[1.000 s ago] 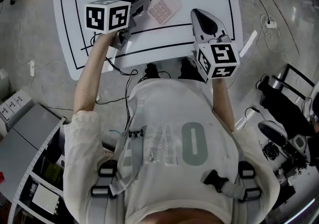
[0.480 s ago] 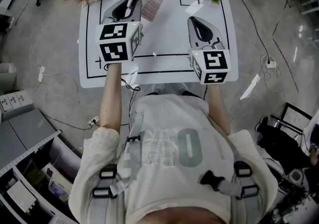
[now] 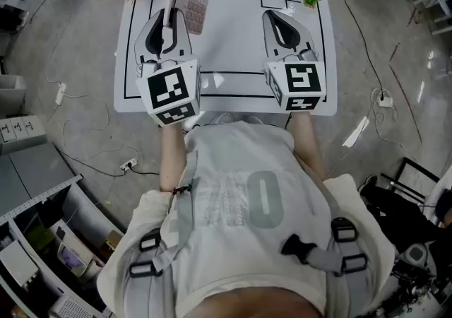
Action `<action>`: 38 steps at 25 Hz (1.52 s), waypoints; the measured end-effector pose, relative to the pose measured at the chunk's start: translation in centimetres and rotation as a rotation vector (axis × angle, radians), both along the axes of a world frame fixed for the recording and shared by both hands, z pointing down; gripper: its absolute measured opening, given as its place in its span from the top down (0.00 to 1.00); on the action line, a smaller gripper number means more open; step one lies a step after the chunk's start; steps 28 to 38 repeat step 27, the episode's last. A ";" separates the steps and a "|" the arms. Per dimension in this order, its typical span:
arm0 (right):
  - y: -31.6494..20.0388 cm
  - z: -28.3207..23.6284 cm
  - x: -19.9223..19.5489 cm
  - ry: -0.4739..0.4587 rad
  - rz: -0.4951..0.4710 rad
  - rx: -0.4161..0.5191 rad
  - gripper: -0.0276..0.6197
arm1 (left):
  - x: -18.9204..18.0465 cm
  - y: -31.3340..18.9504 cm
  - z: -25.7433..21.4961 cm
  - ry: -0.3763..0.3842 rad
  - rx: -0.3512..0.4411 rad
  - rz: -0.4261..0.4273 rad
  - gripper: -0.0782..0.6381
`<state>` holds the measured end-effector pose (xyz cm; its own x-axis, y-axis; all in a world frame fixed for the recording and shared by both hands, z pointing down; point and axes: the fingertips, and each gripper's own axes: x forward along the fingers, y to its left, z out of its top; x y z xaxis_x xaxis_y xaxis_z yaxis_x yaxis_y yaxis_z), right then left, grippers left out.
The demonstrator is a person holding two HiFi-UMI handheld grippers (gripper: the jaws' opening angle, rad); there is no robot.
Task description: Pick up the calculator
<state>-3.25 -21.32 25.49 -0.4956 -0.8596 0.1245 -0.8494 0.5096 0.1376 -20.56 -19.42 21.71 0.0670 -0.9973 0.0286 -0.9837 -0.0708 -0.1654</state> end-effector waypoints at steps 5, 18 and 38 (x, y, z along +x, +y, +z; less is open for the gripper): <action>0.2 -0.8 0.2 -0.033 0.015 0.045 0.95 | 0.2 1.2 0.1 -0.036 0.061 -0.025 0.77; -0.7 1.3 -0.2 -0.053 0.013 -0.031 0.95 | 0.7 -0.4 2.9 -0.018 -0.012 0.017 0.78; -0.8 1.5 0.2 -0.040 0.028 -0.039 0.95 | 0.5 -1.0 2.5 -0.008 -0.007 0.028 0.78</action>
